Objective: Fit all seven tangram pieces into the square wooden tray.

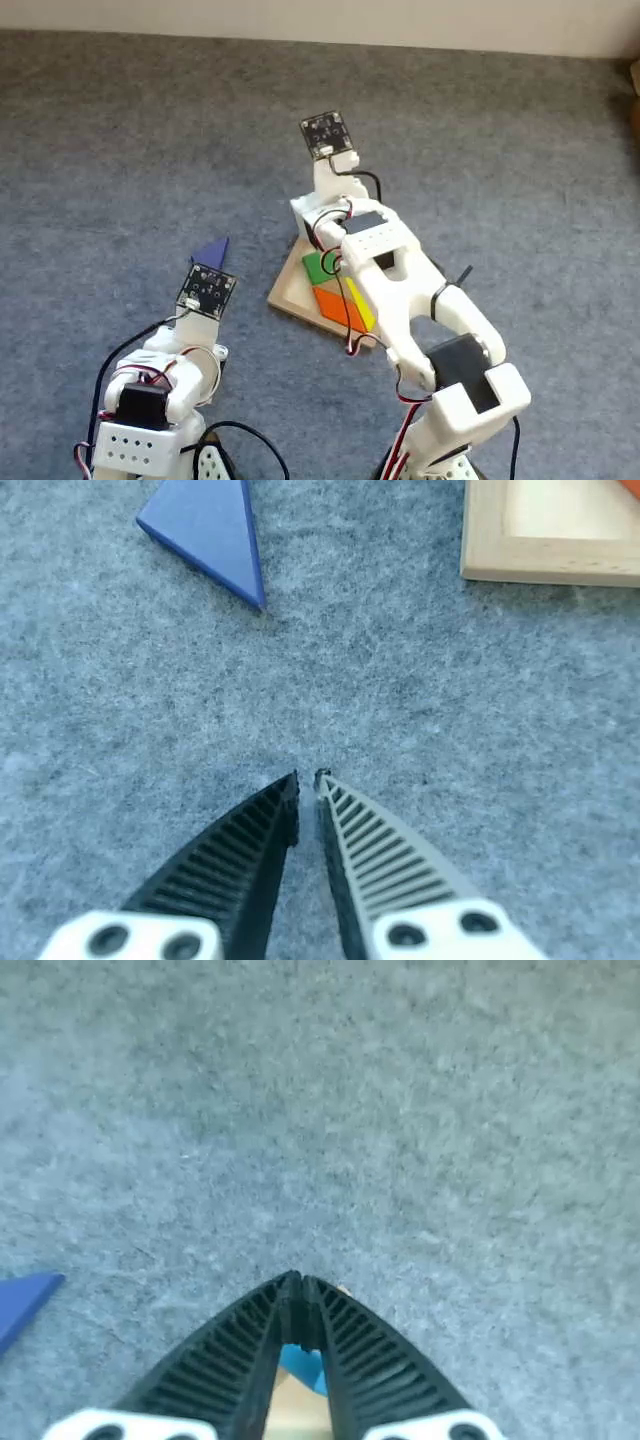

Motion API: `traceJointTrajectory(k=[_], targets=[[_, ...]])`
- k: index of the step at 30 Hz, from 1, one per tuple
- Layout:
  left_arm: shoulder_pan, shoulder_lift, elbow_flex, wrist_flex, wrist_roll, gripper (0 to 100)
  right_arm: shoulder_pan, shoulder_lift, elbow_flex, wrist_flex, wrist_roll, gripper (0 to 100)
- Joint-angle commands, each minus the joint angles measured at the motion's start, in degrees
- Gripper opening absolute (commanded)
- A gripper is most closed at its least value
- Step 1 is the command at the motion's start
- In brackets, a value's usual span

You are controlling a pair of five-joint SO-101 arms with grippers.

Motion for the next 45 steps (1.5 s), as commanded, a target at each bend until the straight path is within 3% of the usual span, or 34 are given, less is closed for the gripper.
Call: traceJointTrajectory(k=[1,5,16,21,33,41,45], targets=[[0.6,-3.2,1.2,0.2,0.0,5,-0.6,-1.3,-3.4,0.5,2.5,0.9],[0.6,-3.2,1.2,0.2,0.0,5,-0.7,-1.3,-3.0,1.0,8.9,0.9],[0.6,-3.3,1.2,0.2,0.0,5,-0.6,-1.4,-3.7,17.7,9.6,0.9],[0.6,-3.3,1.2,0.2,0.0,5,-0.6,-5.8,-3.5,18.5,14.9,0.9],[0.6,-3.3,1.2,0.2,0.0,5,0.0,-18.2,3.2,18.9,14.9,0.9],[0.6,-3.3,1.2,0.2,0.0,5,0.6,-12.9,-4.9,37.0,14.6,0.9],[0.6,-3.3,1.2,0.2,0.0,5,1.1,-5.9,-14.5,45.2,9.5,0.9]])
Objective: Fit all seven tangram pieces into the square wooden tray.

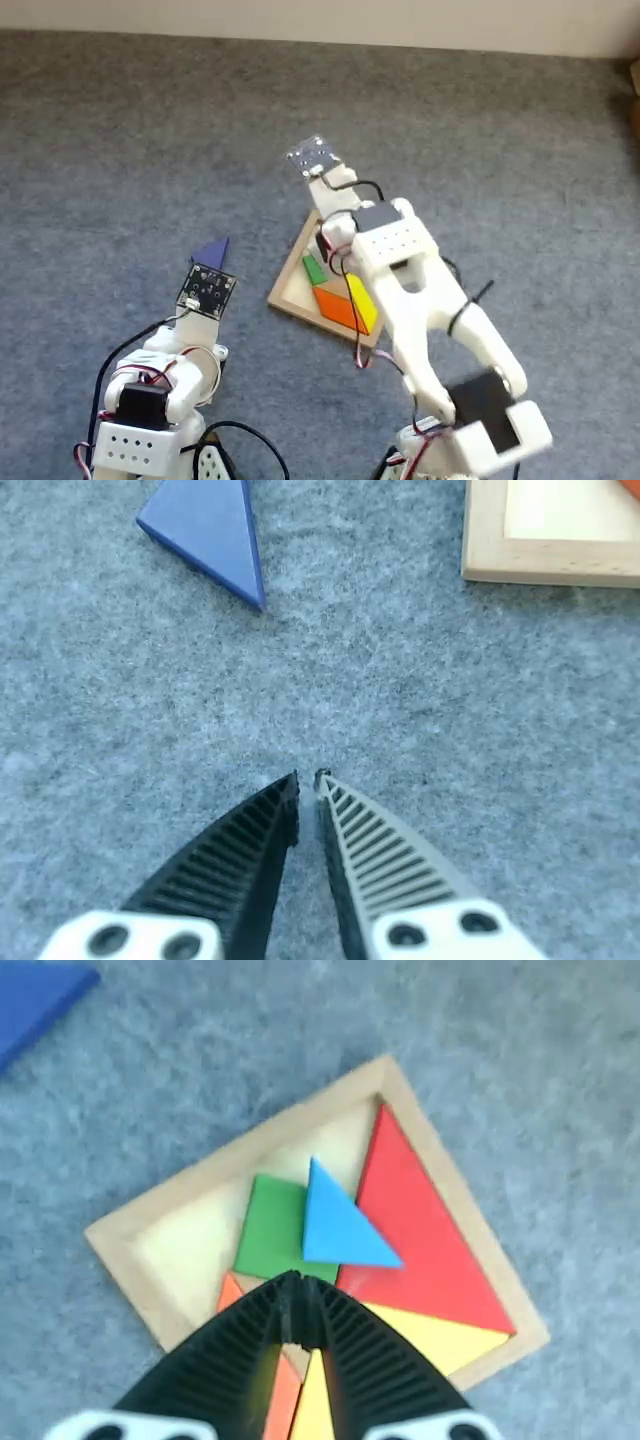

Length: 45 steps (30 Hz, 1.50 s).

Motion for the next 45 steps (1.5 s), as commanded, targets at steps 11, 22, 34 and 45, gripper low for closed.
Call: traceJointTrajectory(k=[11,22,34,45], targets=[[0.6,-3.3,1.2,0.2,0.0,5,5.1,18.7,-27.1,15.6,-2.9,0.9],[0.6,-3.3,1.2,0.2,0.0,5,7.0,25.6,-32.7,16.3,-2.9,0.9],[0.6,-3.3,1.2,0.2,0.0,5,7.0,26.6,-32.9,13.1,-2.8,0.9],[0.6,-3.3,1.2,0.2,0.0,5,6.6,29.5,-33.3,9.2,3.2,0.9]])
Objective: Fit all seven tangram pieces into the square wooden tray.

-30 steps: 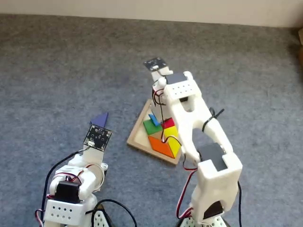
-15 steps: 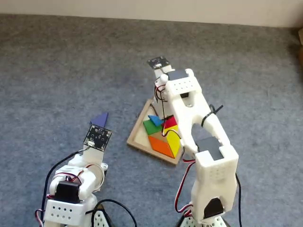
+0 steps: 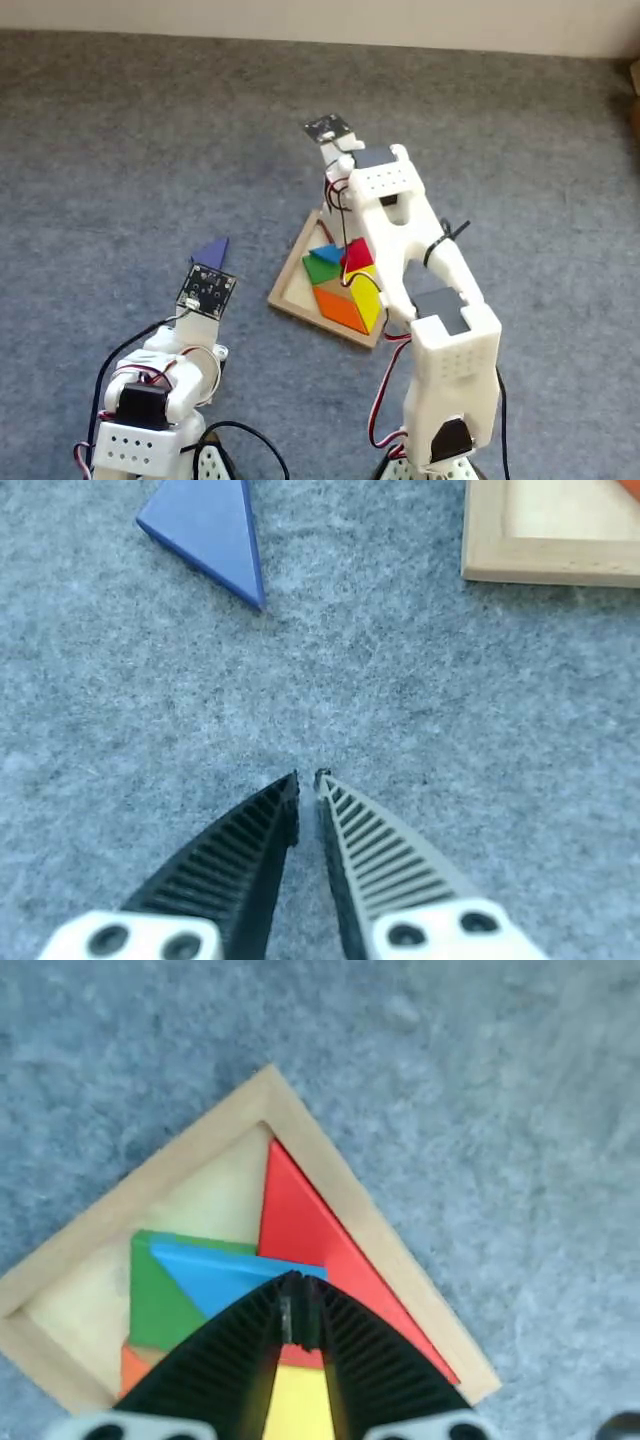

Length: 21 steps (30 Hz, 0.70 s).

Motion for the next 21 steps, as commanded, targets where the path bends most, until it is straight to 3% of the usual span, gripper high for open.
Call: traceJointTrajectory(k=[1,12,21], targets=[[0.6,-3.3,1.2,0.2,0.0,5,0.2,0.0,-1.8,-3.6,0.5,0.9],[0.6,-3.3,1.2,0.2,0.0,5,0.1,-6.4,-2.8,-6.4,0.6,0.6],[0.6,-3.3,1.2,0.2,0.0,5,-1.0,-12.3,6.5,-6.8,0.6,0.6]])
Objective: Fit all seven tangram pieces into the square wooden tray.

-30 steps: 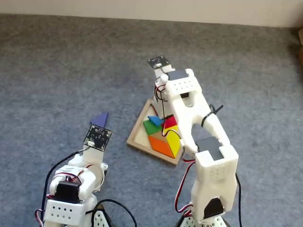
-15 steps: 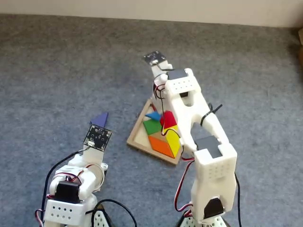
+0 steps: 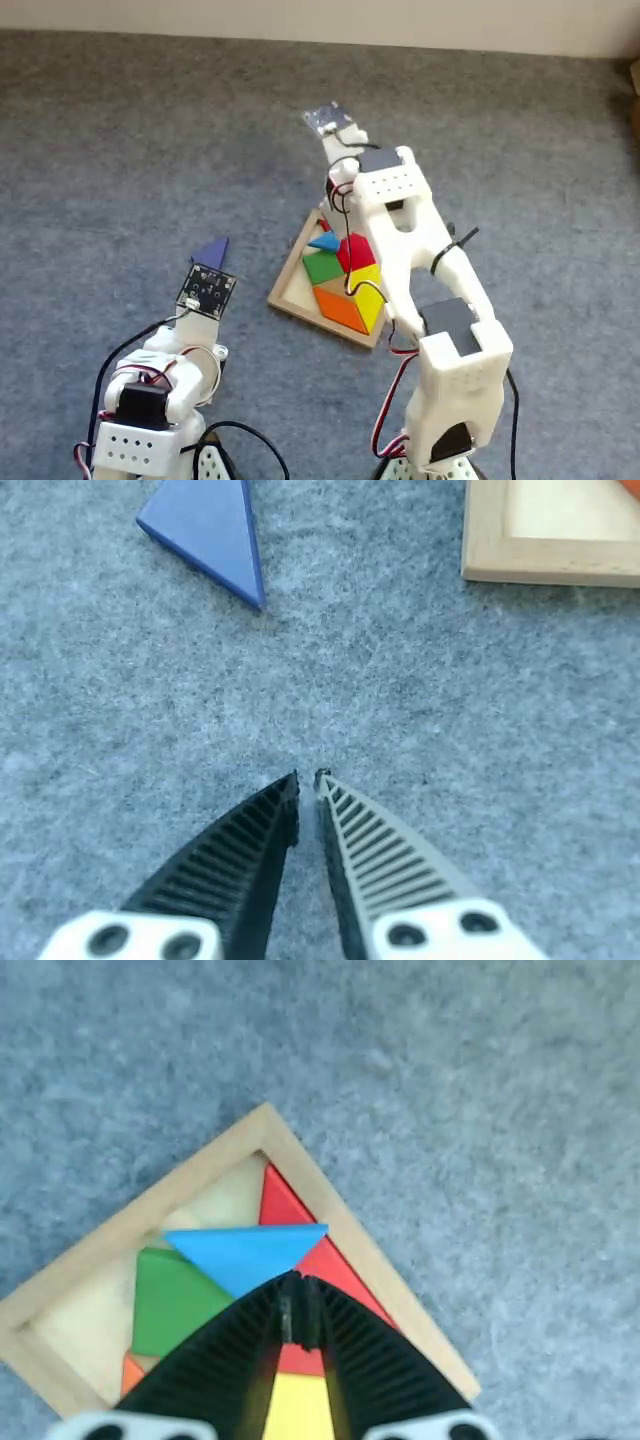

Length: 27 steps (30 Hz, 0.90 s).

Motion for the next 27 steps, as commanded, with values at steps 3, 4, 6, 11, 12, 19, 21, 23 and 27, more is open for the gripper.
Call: traceJointTrajectory(k=[3,4,6,11,12,19,21,23,27], targets=[[0.6,-3.3,1.2,0.2,0.0,5,-1.0,-4.7,0.1,-2.0,0.6,0.6],[0.6,-3.3,1.2,0.2,0.0,5,-1.0,-4.7,0.3,-2.8,0.6,0.6],[0.6,-3.3,1.2,0.2,0.0,5,-1.1,-4.0,1.0,-3.8,0.6,0.6],[0.6,-3.3,1.2,0.2,0.0,5,-1.1,0.4,1.6,-4.5,0.6,0.6],[0.6,-3.3,1.2,0.2,0.0,5,-1.1,1.0,1.6,-4.5,0.6,0.6],[0.6,-3.3,1.2,0.2,0.0,5,-3.6,1.4,1.6,-4.5,0.6,0.6],[0.6,-3.3,1.2,0.2,0.0,5,-4.3,1.5,1.6,-4.5,0.6,0.6],[0.6,-3.3,1.2,0.2,0.0,5,-4.6,1.5,1.6,-4.5,0.6,0.6],[0.6,-3.3,1.2,0.2,0.0,5,-4.8,1.5,2.0,-7.3,0.6,0.6]])
